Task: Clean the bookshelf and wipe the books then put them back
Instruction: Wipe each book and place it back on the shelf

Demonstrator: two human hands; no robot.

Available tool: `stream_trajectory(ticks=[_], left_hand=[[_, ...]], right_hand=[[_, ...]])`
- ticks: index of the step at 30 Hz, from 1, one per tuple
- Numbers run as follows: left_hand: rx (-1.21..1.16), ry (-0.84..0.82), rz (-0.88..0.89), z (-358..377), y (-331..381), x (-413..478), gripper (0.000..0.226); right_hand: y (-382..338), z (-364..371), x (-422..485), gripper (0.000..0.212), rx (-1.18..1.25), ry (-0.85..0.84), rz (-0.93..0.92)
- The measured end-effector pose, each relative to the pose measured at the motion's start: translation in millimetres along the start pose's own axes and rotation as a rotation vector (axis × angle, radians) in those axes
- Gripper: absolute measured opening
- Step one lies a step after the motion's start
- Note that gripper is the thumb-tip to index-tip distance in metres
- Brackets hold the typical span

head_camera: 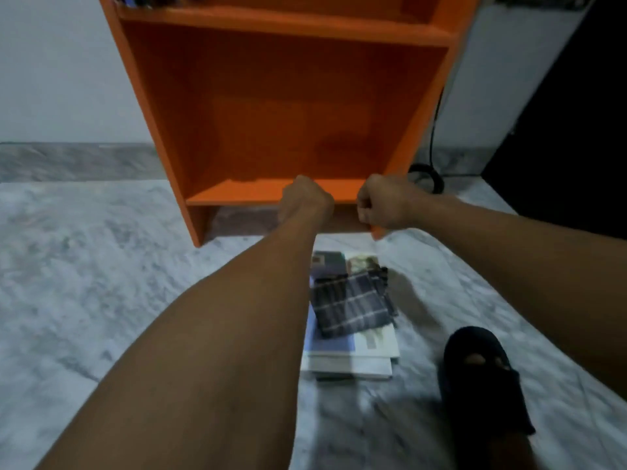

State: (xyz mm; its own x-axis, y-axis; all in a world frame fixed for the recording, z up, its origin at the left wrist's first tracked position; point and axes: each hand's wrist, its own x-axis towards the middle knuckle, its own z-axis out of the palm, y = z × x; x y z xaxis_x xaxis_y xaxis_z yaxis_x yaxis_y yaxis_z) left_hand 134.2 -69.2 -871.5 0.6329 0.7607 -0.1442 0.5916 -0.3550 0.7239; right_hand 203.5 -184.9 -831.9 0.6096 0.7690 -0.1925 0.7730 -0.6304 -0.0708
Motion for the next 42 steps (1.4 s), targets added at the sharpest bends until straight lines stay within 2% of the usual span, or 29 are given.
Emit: stream_trajectory(ticks=[3, 5, 7, 9, 11, 14, 16, 18, 21, 25, 27, 31, 34, 36, 37, 39, 40, 42], left_hand=[[0.014, -0.141, 0.005, 21, 3, -21, 0.016], [0.057, -0.204, 0.013, 22, -1, -25, 0.016], [0.119, -0.198, 0.018, 13, -13, -21, 0.014], [0.191, -0.159, 0.003, 6, -31, -17, 0.012], [0.238, -0.189, -0.02, 3, -44, -20, 0.01], [0.261, -0.298, -0.097, 7, -59, -23, 0.016], [0.26, -0.349, -0.145, 15, -65, -27, 0.017], [0.309, -0.388, -0.181, 27, -70, -32, 0.021], [0.377, -0.39, -0.223, 45, -78, -32, 0.025], [0.344, -0.419, -0.282, 66, -90, -28, 0.021], [0.292, -0.447, -0.321, 78, -98, -26, 0.027], [0.241, -0.379, -0.312, 96, -110, -17, 0.036], [0.243, -0.276, -0.27, 97, -114, -9, 0.034], [0.262, -0.246, -0.245, 99, -113, -6, 0.031], [0.268, -0.243, -0.241, 99, -112, -6, 0.031], [0.266, -0.295, -0.274, 98, -109, -4, 0.033], [0.248, -0.349, -0.302, 95, -107, -5, 0.033], [0.108, -0.459, -0.368, 88, -107, -4, 0.027]], right_hand=[[4, 9, -20, 0.014, -0.148, -0.267, -0.029], [2, 18, -22, 0.018, -0.155, -0.294, -0.053], [-1, 40, -18, 0.026, -0.11, -0.236, -0.091], [-3, 69, -15, 0.045, -0.177, -0.267, -0.15], [0, 95, -11, 0.07, -0.252, -0.347, -0.188], [11, 123, -7, 0.098, -0.168, -0.306, -0.251], [17, 140, -10, 0.107, -0.155, -0.284, -0.252], [21, 157, -17, 0.092, -0.167, -0.262, -0.243], [30, 163, -17, 0.05, -0.1, -0.247, -0.164], [47, 157, -8, 0.057, -0.097, -0.275, -0.034], [54, 163, -5, 0.072, -0.056, -0.257, -0.029], [60, 165, 1, 0.13, 0.101, -0.213, -0.007], [61, 161, 9, 0.145, 0.156, -0.249, 0.037], [61, 159, 13, 0.14, 0.213, -0.297, 0.098], [60, 157, 12, 0.127, 0.211, -0.317, 0.133], [57, 153, 10, 0.087, 0.105, -0.326, 0.168], [56, 152, 9, 0.075, 0.059, -0.317, 0.164], [54, 152, 5, 0.068, 0.049, -0.298, 0.149]])
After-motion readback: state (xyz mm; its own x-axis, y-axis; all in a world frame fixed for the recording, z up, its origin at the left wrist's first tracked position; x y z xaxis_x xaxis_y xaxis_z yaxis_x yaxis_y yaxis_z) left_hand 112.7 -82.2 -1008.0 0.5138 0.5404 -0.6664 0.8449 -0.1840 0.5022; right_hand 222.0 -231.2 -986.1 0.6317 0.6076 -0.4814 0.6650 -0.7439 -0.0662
